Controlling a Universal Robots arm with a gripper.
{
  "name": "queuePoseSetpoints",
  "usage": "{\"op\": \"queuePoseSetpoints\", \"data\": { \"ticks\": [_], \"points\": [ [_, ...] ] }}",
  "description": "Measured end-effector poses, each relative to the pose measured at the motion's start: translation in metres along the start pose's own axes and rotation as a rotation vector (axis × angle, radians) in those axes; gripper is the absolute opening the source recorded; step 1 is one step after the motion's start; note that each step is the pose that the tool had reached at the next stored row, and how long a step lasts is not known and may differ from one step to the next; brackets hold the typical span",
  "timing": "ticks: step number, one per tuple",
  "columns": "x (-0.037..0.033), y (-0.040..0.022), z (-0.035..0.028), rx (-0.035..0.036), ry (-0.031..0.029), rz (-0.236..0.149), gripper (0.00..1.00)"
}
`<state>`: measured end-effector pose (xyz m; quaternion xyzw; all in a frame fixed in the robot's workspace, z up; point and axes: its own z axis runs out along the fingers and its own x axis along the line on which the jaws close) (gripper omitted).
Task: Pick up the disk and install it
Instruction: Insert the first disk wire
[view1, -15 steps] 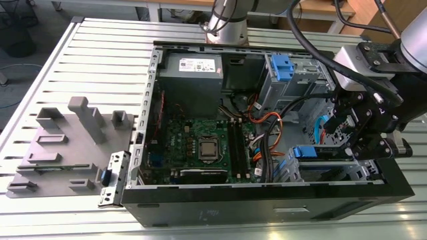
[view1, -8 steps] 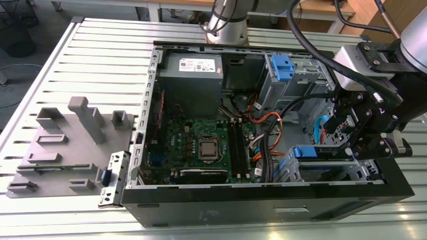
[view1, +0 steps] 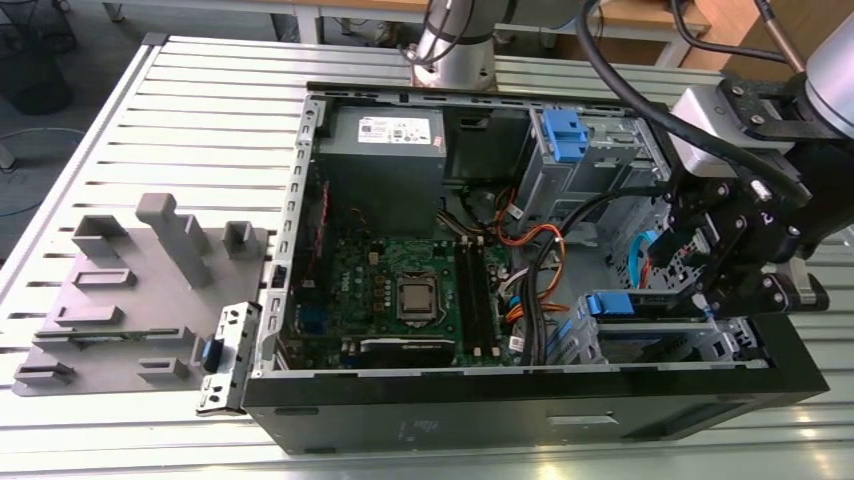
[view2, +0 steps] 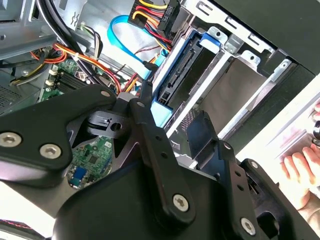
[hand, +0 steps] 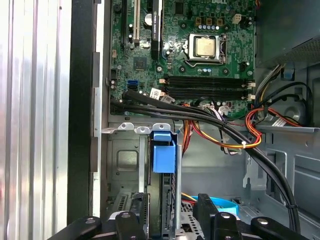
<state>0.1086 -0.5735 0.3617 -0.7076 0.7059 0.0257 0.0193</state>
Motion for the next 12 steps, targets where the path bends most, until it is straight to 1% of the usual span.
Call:
{"op": "queuePoseSetpoints", "data": {
  "ticks": [2, 5, 10, 12],
  "points": [
    [0.0, 0.0, -0.0014, 0.0, -0.0002, 0.0, 0.55],
    [-0.001, 0.0, -0.0015, 0.0, 0.0, 0.0, 0.55],
    [-0.0086, -0.0001, -0.0009, 0.0, -0.0001, 0.0, 0.55],
    [-0.0106, -0.0001, -0.0007, 0.0, -0.0001, 0.0, 0.55]
  ]
}}
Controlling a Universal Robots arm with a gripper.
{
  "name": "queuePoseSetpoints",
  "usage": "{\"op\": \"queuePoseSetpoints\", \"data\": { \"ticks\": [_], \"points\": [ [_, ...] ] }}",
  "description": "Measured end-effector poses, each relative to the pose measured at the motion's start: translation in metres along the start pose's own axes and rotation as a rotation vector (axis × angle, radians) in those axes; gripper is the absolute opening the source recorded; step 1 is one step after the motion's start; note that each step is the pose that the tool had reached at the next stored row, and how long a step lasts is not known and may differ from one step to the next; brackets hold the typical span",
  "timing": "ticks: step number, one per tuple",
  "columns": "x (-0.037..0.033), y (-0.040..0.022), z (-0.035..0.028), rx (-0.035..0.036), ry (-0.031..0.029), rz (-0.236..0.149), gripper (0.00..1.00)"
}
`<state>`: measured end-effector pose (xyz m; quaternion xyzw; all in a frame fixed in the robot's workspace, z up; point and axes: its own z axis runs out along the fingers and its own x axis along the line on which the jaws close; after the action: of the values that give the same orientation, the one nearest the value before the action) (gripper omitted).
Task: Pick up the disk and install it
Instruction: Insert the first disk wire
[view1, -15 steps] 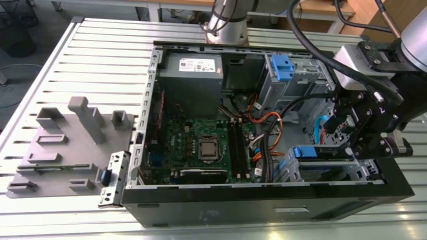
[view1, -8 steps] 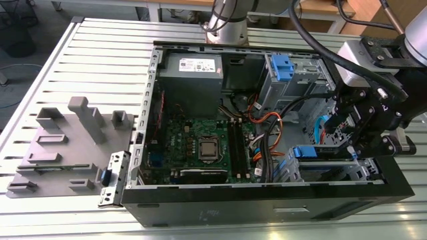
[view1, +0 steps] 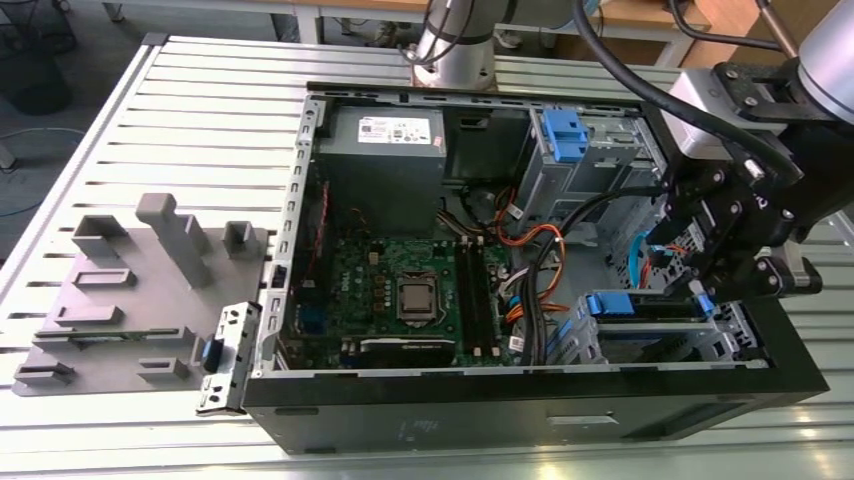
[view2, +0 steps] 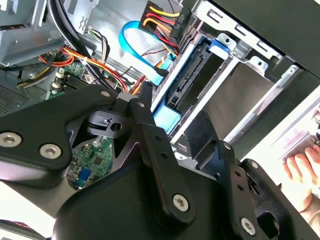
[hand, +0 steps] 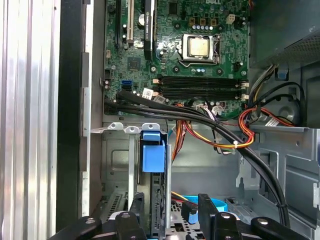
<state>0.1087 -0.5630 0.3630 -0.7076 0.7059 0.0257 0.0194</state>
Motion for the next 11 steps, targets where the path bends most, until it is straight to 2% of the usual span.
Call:
{"op": "queuePoseSetpoints", "data": {
  "ticks": [6, 11],
  "points": [
    [-0.0004, 0.0, 0.0004, 0.0, 0.0, 0.0, 0.55],
    [-0.0009, -0.0009, 0.0035, 0.0, 0.0001, 0.0, 0.55]
  ]
}}
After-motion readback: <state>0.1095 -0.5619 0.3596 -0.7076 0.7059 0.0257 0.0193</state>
